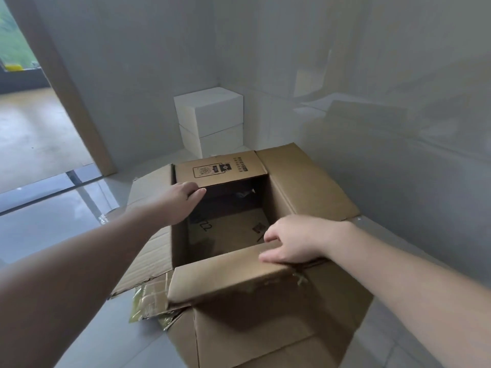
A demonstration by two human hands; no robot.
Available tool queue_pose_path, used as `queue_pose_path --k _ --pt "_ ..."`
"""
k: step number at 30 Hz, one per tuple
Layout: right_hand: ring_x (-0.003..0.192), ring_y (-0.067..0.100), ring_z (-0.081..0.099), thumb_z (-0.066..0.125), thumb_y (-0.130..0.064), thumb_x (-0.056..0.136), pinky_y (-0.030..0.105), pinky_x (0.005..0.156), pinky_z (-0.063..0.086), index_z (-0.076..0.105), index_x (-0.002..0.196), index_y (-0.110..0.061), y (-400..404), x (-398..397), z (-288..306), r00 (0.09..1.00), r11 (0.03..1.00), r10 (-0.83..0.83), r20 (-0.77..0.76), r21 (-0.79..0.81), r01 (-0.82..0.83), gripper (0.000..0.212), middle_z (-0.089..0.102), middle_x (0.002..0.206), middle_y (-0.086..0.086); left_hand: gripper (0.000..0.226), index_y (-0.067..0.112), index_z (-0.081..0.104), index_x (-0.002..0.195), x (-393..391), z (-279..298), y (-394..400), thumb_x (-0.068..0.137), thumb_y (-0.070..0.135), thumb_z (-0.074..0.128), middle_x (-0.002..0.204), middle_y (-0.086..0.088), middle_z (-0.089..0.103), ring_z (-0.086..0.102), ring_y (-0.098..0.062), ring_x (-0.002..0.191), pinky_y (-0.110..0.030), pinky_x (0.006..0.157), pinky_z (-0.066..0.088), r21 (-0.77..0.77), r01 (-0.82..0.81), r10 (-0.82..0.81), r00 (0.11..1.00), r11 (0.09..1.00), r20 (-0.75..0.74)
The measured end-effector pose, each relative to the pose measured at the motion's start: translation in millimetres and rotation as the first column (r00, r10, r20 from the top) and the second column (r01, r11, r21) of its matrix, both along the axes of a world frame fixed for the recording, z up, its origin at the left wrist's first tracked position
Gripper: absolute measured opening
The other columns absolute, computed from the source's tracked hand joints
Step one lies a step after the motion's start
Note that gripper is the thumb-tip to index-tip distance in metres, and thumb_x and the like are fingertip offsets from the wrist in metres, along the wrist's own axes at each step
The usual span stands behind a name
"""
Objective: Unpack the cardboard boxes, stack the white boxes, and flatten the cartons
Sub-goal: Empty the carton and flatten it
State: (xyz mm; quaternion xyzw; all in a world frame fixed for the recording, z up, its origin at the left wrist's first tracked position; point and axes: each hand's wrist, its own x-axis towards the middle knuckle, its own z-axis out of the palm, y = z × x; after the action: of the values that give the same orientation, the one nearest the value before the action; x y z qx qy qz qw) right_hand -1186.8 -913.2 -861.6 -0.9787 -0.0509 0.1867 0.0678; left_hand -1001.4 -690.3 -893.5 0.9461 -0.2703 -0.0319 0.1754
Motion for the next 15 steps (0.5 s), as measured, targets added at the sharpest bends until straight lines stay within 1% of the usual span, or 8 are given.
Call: queue_pose_path --k 1,2,5,7,9,11,13,15 --pt "0.109 0.020 0.057 0.044 -0.071 0.081 0.032 0.085 0.048 0.054 0.128 -0.026 1 -3 -9 0.999 0.999 0.017 -0.045 -0.033 -0.019 0.066 0.059 0.123 -0.005 0.035 0.026 0.053 0.096 -2 -1 -3 0.096 0.052 0.029 0.098 -0.002 0.058 0.053 -0.020 0.089 -0.034 0.076 0.043 -0.001 0.012 -0.012 1.000 1.000 -0.024" --pt "0.113 0.022 0.054 0.041 -0.074 0.080 0.036 0.090 0.047 0.047 0.134 -0.026 3 -4 -19 0.997 0.998 0.022 -0.075 -0.056 -0.026 0.073 0.054 0.130 -0.002 0.036 0.025 0.054 0.099 -4 -3 -5 0.096 0.052 0.030 0.099 -0.002 0.058 0.053 -0.020 0.090 -0.034 0.078 0.043 0.012 0.018 -0.017 0.999 1.000 -0.030" --pt "0.125 0.027 0.042 0.034 -0.077 0.081 0.044 0.102 0.040 0.033 0.142 -0.027 7 -3 -50 0.997 0.999 0.015 -0.073 -0.045 -0.018 0.079 0.041 0.141 0.005 0.043 0.022 0.055 0.114 -11 -6 -8 0.096 0.053 0.031 0.105 0.001 0.056 0.051 -0.018 0.096 -0.033 0.083 0.042 0.073 0.029 -0.029 1.000 0.997 -0.003" --pt "0.138 0.028 0.026 0.033 -0.075 0.083 0.044 0.112 0.026 0.022 0.147 -0.025 10 -1 -69 0.999 0.998 0.031 -0.045 -0.060 -0.033 0.082 0.028 0.150 0.009 0.046 0.019 0.055 0.120 -14 -7 -10 0.097 0.052 0.032 0.116 -0.005 0.058 0.053 -0.023 0.105 -0.038 0.091 0.045 0.086 0.029 -0.029 1.000 0.996 -0.004" --pt "0.143 0.027 0.014 0.031 -0.072 0.086 0.045 0.117 0.012 0.013 0.150 -0.022 14 2 -83 0.999 0.996 0.032 -0.016 -0.078 -0.033 0.083 0.020 0.155 0.011 0.047 0.019 0.054 0.123 -15 -8 -12 0.097 0.051 0.033 0.120 -0.006 0.058 0.053 -0.025 0.109 -0.038 0.092 0.045 0.081 0.023 -0.023 1.000 0.996 0.000" --pt "0.141 0.028 0.019 0.028 -0.069 0.089 0.046 0.117 0.010 0.015 0.150 -0.021 17 7 -94 0.999 0.996 0.027 0.043 -0.090 -0.023 0.079 0.025 0.152 0.011 0.047 0.019 0.054 0.123 -15 -10 -13 0.096 0.052 0.032 0.121 -0.005 0.058 0.054 -0.024 0.107 -0.035 0.088 0.046 0.080 0.028 -0.030 0.999 0.996 0.021" --pt "0.132 0.028 0.033 0.027 -0.064 0.092 0.043 0.113 0.020 0.027 0.145 -0.021 17 13 -99 0.991 0.996 0.031 0.132 -0.087 -0.019 0.069 0.039 0.142 0.009 0.049 0.020 0.052 0.126 -13 -13 -13 0.096 0.053 0.032 0.124 -0.003 0.057 0.054 -0.023 0.109 -0.032 0.084 0.044 0.092 0.034 -0.039 0.998 0.995 0.047" --pt "0.121 0.024 0.042 0.029 -0.064 0.091 0.039 0.105 0.029 0.042 0.135 -0.022 15 19 -100 0.982 0.998 0.017 0.190 -0.059 -0.006 0.062 0.050 0.130 0.005 0.051 0.020 0.050 0.129 -11 -17 -12 0.096 0.055 0.031 0.128 -0.002 0.055 0.053 -0.023 0.113 -0.032 0.086 0.043 0.108 0.037 -0.043 0.998 0.994 0.050"
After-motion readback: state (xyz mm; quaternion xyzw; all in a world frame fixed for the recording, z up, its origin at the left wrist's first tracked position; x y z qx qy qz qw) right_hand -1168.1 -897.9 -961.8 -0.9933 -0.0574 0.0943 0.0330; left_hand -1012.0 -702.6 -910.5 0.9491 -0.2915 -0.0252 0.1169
